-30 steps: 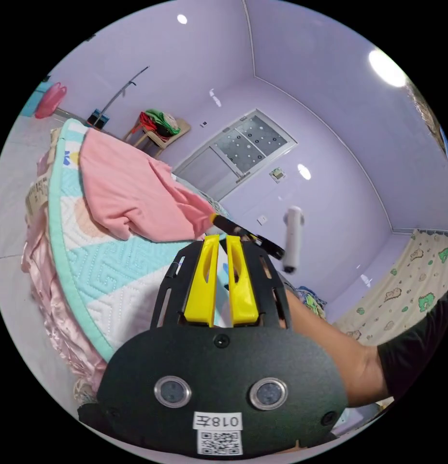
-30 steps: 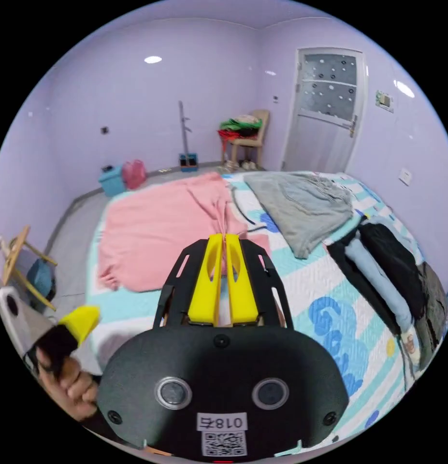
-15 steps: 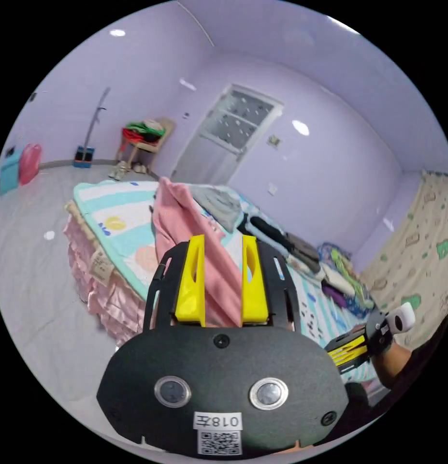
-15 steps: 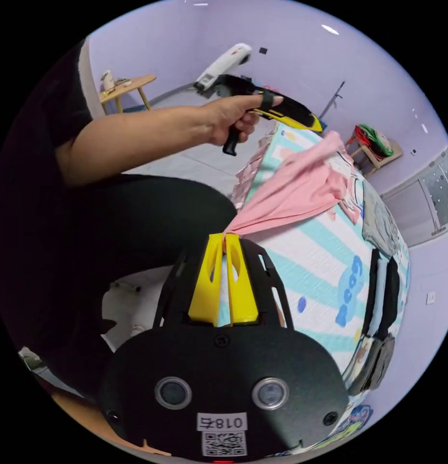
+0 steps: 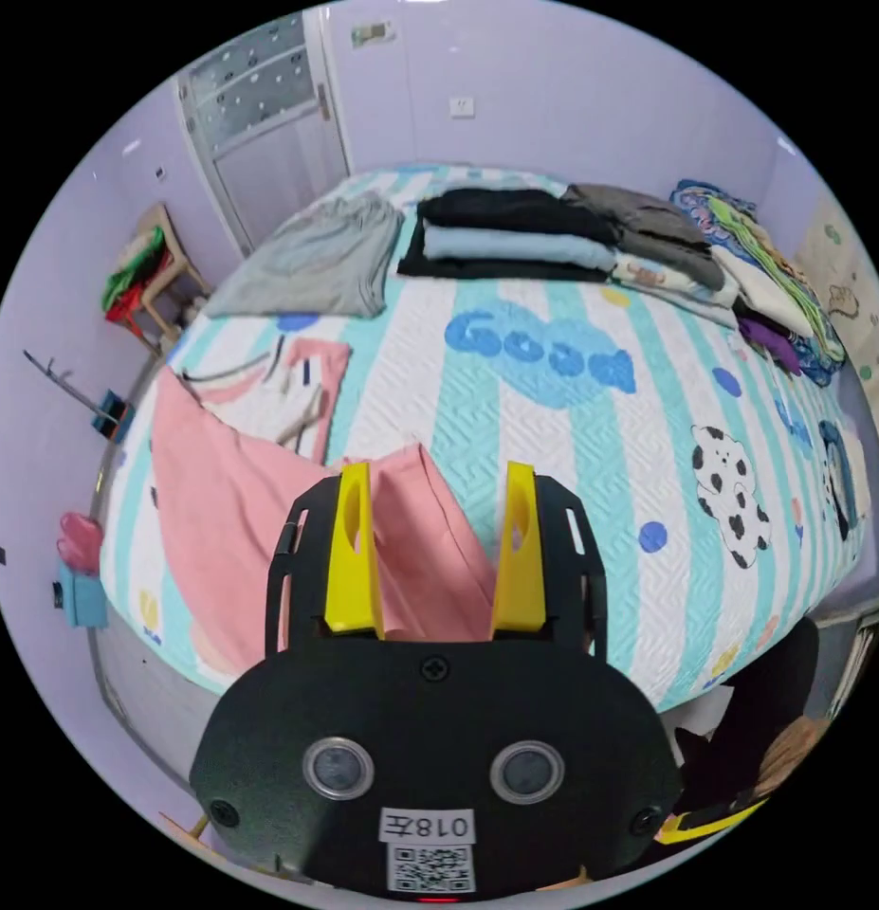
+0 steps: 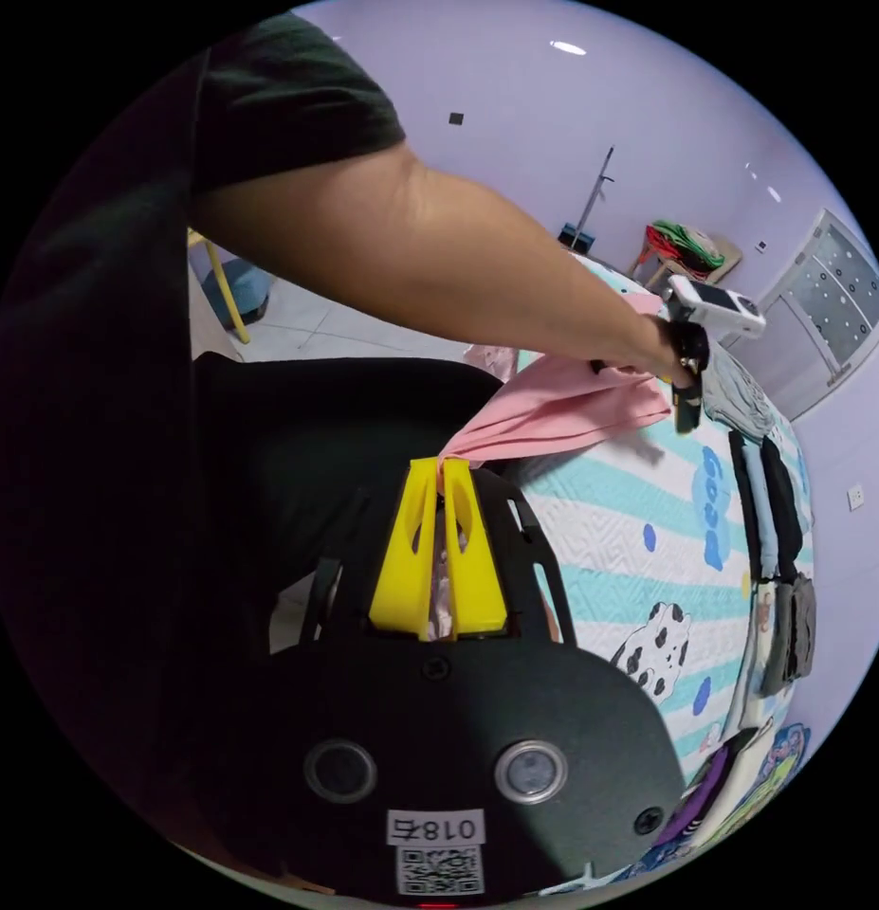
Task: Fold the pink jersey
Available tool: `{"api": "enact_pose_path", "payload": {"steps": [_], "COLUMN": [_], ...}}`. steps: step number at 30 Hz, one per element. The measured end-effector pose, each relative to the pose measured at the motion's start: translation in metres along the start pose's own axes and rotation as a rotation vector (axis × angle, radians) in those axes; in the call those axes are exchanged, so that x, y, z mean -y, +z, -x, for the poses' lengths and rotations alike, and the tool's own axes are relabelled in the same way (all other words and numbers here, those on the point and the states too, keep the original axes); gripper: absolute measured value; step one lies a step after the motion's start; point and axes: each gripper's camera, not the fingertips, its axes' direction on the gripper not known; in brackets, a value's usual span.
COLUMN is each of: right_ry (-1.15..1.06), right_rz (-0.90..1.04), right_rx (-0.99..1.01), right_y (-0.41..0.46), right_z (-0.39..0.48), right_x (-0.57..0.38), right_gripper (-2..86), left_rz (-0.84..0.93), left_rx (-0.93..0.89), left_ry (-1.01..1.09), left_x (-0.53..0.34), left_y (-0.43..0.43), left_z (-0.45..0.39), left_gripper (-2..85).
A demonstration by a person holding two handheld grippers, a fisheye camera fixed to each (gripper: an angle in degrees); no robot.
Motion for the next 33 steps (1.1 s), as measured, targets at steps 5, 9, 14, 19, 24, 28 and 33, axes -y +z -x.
{"api": "enact_pose_path", "payload": {"steps": [5,9,14,19,24,28,33], "right_ry": [0.046,0.125,0.258,0.513,0.576,0.555,0.486], "right_rz": [-0.017,-0.080,-0.184,-0.249,-0.360,-0.462,-0.547], "right_rx": [-0.022,-0.034,-0.045,-0.350,-0.687,-1.014,-1.304], "right_y": [0.025,0.039,0.056,0.059,-0.001,-0.082,-0.162], "right_z": [0.012,0.029,0.056,0.079,0.099,0.146,0.233], "right_x": [-0.027,-0.054,-0.085,-0.120,-0.129,-0.122,-0.113], "right_gripper": [-0.6,-0.5,-0.5,-0.4,-0.4,-0.4,-0.4], "left_rz": [-0.016,-0.146,-0.636,-1.053,-1.267,-1.392,-1.519], "left_rx": [0.022,-0.290,-0.763,-0.948,-0.929,-0.880,-0.752], "left_ry": [-0.047,-0.350,-0.544,-0.453,-0.173,-0.009,0.075], "left_x": [-0.011,-0.058,-0.153,-0.208,-0.183,-0.189,-0.239], "left_y": [0.037,0.042,0.010,-0.083,-0.270,-0.394,-0.530], "left_z": [0.039,0.141,0.241,0.296,0.303,0.283,0.255], "left_gripper": [12.6,0.1,-0.9,-1.0,-1.0,-1.0,-1.0]}}
